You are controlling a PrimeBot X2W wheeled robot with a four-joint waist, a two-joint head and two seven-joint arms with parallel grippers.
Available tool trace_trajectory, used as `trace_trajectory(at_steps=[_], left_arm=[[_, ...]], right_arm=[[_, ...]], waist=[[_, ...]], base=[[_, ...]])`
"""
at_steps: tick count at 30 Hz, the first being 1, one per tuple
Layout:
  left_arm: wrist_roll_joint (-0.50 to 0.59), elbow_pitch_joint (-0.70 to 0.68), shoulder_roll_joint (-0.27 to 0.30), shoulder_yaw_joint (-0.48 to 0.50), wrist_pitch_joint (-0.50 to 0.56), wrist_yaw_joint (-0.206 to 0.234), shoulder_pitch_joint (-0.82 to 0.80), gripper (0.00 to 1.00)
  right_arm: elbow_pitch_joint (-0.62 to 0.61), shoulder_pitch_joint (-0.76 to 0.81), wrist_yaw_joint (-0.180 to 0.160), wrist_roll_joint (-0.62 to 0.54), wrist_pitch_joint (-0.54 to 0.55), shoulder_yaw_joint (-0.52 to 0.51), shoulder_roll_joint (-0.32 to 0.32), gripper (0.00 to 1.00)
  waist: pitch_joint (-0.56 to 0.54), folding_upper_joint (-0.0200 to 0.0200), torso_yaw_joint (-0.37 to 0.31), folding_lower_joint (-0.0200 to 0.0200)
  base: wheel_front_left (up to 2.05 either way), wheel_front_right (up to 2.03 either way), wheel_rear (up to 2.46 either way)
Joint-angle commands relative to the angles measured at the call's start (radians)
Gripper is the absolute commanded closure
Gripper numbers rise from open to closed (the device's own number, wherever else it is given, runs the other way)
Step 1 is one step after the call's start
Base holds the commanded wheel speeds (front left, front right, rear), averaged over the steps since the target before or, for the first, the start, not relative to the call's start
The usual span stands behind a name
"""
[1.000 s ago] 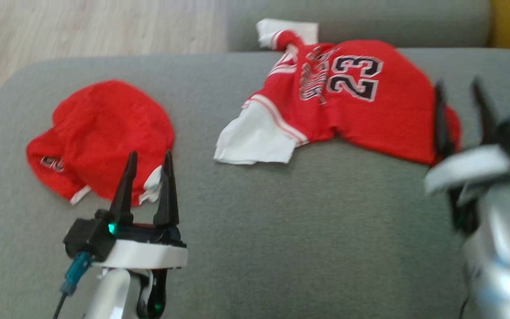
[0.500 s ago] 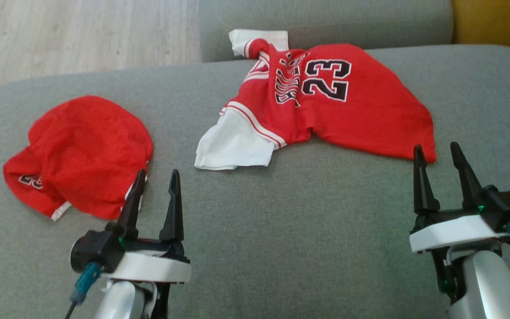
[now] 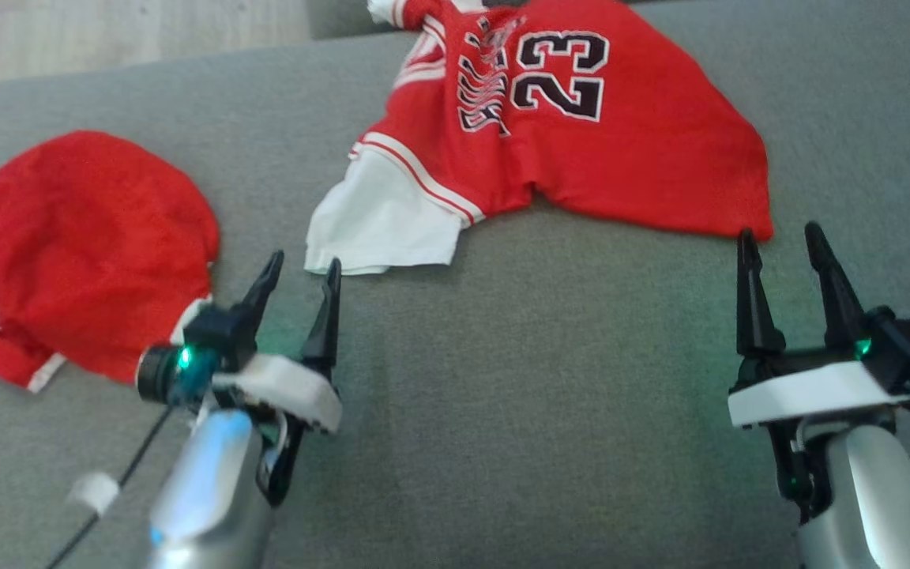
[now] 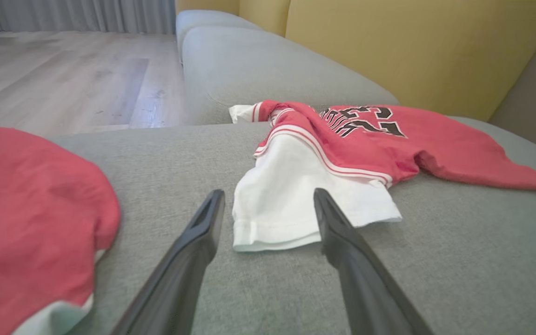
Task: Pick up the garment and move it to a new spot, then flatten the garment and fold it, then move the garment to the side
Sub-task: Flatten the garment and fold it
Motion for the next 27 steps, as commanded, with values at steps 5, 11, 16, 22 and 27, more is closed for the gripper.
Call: trace_trajectory(at_steps=[5,11,16,22,27], left_arm=[[0.001,0.111,0.022,0.031,0.037,0.018,-0.141,0.00],[0.014,0.236,0.040,0.035,0.068,0.064,-0.218,0.00],[0.026,0.315,0.040,0.013,0.091,0.072,-0.239,0.00],[-0.004,0.346,0.020,0.001,0.053,0.044,-0.240,1.00],[-0.033,0.283,0.007,0.004,-0.044,0.034,-0.241,1.00]], right_arm=[[-0.043,-0.058,-0.001,0.004,-0.006,0.047,-0.002,0.00],[-0.047,-0.078,-0.001,-0.012,-0.007,0.064,-0.002,0.00],[-0.046,-0.081,-0.001,-0.021,-0.007,0.056,-0.002,0.00],[-0.024,-0.081,-0.001,-0.053,0.025,0.047,-0.002,0.00],[0.039,-0.101,-0.001,-0.091,0.157,-0.015,-0.002,0.00]], waist=[[0.060,0.0000,-0.053,-0.0002],[0.087,0.0000,-0.084,-0.0002],[0.087,0.0000,-0.087,-0.0002],[0.070,0.0000,-0.068,-0.0002],[0.055,0.0000,-0.028,-0.0002]], base=[[0.00,0.00,0.00],[0.00,0.00,0.00],[0.00,0.00,0.00],[0.00,0.00,0.00],[0.00,0.00,0.00]])
